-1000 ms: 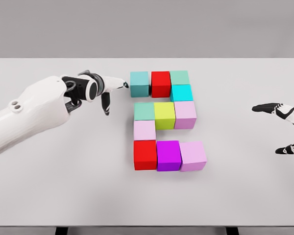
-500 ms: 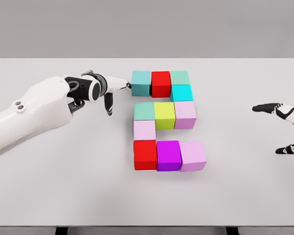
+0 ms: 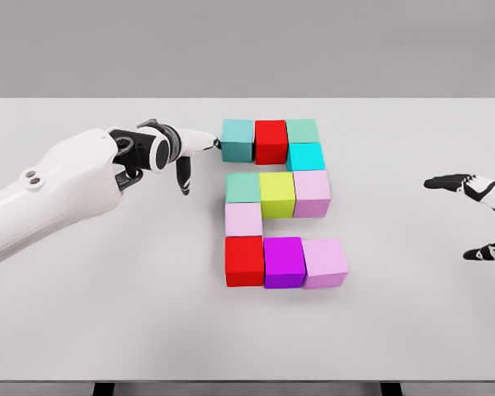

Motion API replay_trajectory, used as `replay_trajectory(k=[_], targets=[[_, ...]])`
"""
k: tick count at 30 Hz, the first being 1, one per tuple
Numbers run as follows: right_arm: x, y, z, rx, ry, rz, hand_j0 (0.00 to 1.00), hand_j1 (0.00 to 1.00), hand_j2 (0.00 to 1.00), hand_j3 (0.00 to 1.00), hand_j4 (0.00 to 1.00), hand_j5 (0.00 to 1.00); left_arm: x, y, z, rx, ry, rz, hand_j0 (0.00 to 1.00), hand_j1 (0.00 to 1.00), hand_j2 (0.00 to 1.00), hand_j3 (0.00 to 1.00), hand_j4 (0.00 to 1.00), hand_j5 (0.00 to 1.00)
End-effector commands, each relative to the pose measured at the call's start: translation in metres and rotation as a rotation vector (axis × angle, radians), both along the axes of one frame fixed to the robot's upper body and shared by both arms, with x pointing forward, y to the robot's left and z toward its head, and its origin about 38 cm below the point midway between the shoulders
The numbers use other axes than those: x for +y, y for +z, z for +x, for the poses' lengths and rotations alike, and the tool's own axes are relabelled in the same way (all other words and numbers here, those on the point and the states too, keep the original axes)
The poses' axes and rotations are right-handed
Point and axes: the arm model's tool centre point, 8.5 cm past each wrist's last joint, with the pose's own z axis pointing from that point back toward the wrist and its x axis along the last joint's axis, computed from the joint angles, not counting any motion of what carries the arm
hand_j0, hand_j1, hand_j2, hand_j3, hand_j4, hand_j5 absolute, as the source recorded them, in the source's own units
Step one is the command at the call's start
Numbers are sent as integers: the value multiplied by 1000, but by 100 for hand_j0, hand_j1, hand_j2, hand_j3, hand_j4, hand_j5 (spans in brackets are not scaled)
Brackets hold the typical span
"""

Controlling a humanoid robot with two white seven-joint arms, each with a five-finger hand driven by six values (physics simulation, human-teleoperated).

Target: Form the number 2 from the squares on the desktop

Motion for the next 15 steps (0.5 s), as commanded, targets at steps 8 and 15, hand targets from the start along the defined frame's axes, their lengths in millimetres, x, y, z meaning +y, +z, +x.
replay_trajectory(k=[8, 15], targets=[[0, 1, 0, 1, -1, 6, 100, 100, 100, 100, 100, 100, -1, 1, -1, -5, -8, 0, 100, 100, 100, 100, 100, 100], [0, 1, 0, 2, -2, 4, 100, 100, 100, 100, 100, 100, -2, 1, -1, -5, -9, 0, 100, 100, 100, 100, 100, 100]])
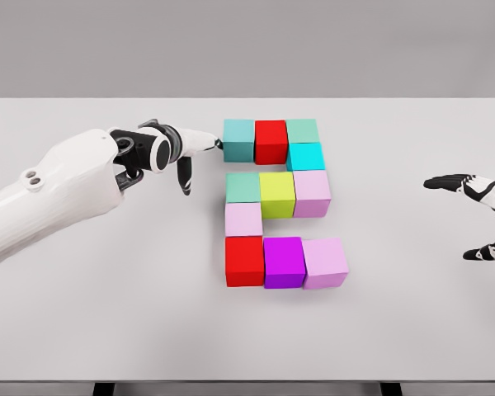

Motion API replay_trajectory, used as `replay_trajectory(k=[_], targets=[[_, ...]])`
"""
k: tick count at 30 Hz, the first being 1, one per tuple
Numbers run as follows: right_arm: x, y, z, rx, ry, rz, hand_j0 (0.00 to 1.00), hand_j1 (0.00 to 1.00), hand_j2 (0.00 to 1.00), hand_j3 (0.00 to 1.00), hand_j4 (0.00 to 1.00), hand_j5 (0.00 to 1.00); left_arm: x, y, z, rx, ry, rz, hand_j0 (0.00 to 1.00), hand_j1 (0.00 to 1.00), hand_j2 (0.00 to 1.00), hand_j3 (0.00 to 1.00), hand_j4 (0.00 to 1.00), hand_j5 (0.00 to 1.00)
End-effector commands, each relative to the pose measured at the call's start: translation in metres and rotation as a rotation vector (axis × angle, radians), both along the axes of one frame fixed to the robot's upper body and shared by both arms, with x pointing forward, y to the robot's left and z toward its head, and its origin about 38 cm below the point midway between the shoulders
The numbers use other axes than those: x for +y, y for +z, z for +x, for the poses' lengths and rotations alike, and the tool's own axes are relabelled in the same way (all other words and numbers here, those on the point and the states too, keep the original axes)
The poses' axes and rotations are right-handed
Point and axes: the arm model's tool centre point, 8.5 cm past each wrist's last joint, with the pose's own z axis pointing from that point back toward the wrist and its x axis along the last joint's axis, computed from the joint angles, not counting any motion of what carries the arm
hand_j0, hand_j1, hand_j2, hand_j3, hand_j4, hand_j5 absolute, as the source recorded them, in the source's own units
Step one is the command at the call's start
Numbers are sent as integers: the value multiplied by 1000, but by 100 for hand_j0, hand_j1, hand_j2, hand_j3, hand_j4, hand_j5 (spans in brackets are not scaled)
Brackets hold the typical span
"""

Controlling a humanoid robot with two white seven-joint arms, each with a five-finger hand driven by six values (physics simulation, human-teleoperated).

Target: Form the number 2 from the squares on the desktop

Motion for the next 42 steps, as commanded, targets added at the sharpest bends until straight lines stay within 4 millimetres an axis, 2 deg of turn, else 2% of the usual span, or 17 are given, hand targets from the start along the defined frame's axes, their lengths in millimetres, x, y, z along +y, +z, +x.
replay_trajectory(k=[1, 22, 33, 35, 36, 37, 38, 39, 41, 42], targets=[[0, 1, 0, 2, -3, 8, 100, 100, 100, 100, 100, 100, 0, 0, 0, -4, -3, 2, 100, 100, 100, 100, 100, 100], [-1, 0, 0, 3, -4, 6, 100, 100, 100, 100, 100, 100, 0, -1, -1, -1, -4, 4, 100, 100, 100, 100, 100, 100], [-1, 0, 0, 3, -5, 5, 100, 100, 100, 100, 100, 100, 8, 3, 2, -10, 5, 6, 100, 100, 100, 100, 100, 100], [-1, 1, 0, 3, -5, 6, 100, 100, 100, 100, 100, 100, 31, 23, 0, -44, 7, -6, 100, 100, 100, 100, 100, 100], [-1, 1, 0, 3, -5, 6, 100, 100, 100, 100, 100, 100, 42, 46, -6, -84, -1, -49, 100, 100, 100, 100, 100, 100], [-2, 0, 0, 4, -6, 6, 100, 100, 100, 100, 100, 100, 57, 67, -10, -120, -1, -85, 100, 100, 100, 100, 100, 100], [-2, 0, 0, 4, -6, 5, 100, 100, 100, 100, 100, 100, 81, 80, -14, -143, -23, -95, 100, 100, 100, 100, 100, 100], [-2, 0, 0, 4, -6, 6, 100, 100, 100, 100, 100, 100, 95, 93, -17, -164, -73, -108, 100, 100, 100, 100, 100, 100], [-2, 0, 0, 4, -6, 5, 100, 100, 100, 100, 100, 100, 102, 120, -29, -216, -317, -180, 100, 100, 100, 100, 100, 100], [-2, 0, 0, 4, -6, 6, 100, 100, 100, 100, 100, 100, 108, 141, -40, -264, -468, -261, 100, 100, 100, 100, 100, 100]])
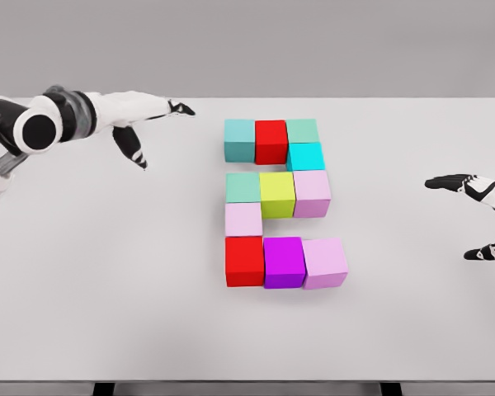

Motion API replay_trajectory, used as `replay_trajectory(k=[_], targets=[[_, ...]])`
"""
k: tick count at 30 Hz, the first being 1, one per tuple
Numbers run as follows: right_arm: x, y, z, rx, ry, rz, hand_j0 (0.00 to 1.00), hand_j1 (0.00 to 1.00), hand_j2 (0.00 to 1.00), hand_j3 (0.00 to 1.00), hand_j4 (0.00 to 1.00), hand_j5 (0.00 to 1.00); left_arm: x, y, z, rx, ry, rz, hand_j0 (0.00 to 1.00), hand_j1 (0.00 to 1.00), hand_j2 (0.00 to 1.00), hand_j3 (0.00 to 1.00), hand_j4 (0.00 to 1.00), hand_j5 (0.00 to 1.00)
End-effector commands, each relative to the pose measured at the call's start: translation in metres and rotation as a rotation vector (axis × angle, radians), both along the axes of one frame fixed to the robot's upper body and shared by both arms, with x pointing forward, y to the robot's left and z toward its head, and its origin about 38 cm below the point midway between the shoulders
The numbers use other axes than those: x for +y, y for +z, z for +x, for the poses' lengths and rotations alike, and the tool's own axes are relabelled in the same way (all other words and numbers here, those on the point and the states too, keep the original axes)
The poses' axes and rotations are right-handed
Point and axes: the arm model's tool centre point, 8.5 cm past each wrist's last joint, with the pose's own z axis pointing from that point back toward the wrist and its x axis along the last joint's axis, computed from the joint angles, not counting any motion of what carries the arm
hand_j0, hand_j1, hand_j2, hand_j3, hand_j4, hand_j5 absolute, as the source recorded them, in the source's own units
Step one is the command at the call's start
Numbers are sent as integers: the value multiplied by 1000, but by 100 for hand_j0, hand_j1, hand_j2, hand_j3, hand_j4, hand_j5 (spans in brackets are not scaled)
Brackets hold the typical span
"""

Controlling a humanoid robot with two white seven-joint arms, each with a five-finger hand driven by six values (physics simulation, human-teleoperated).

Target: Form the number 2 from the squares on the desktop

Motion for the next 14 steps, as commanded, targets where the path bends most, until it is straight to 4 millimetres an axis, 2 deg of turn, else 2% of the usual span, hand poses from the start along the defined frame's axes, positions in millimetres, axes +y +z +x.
replay_trajectory(k=[1, 3, 5, 6, 7, 9, 11, 14], targets=[[0, 1, 0, 1, -2, 6, 100, 100, 100, 100, 100, 100, 15, 65, -29, -172, -375, -168, 100, 100, 100, 100, 100, 100], [-1, 1, 0, 2, -3, 7, 100, 100, 100, 100, 100, 100, 28, 64, -61, -205, -613, -362, 100, 100, 100, 100, 100, 100], [-1, 1, 0, 2, -3, 7, 100, 100, 100, 100, 100, 100, 51, 63, -66, -185, -550, -505, 100, 100, 100, 100, 100, 100], [-1, 0, 0, 3, -5, 6, 100, 100, 100, 100, 100, 100, 70, 71, -69, -202, -508, -555, 100, 100, 100, 100, 100, 100], [-1, 1, 0, 3, -5, 6, 100, 100, 100, 100, 100, 100, 86, 68, -76, -178, -471, -608, 100, 100, 100, 100, 100, 100], [-2, 0, 0, 4, -6, 6, 100, 100, 100, 100, 100, 100, 92, 47, -84, -97, -439, -717, 100, 100, 100, 100, 100, 100], [-2, 0, 1, 4, -7, 4, 100, 100, 100, 100, 100, 100, 97, 24, -88, -45, -404, -727, 100, 100, 100, 100, 100, 100], [-2, 0, 1, 4, -7, 4, 100, 100, 100, 100, 100, 100, 100, 10, -90, -14, -378, -729, 100, 100, 100, 100, 100, 100]])
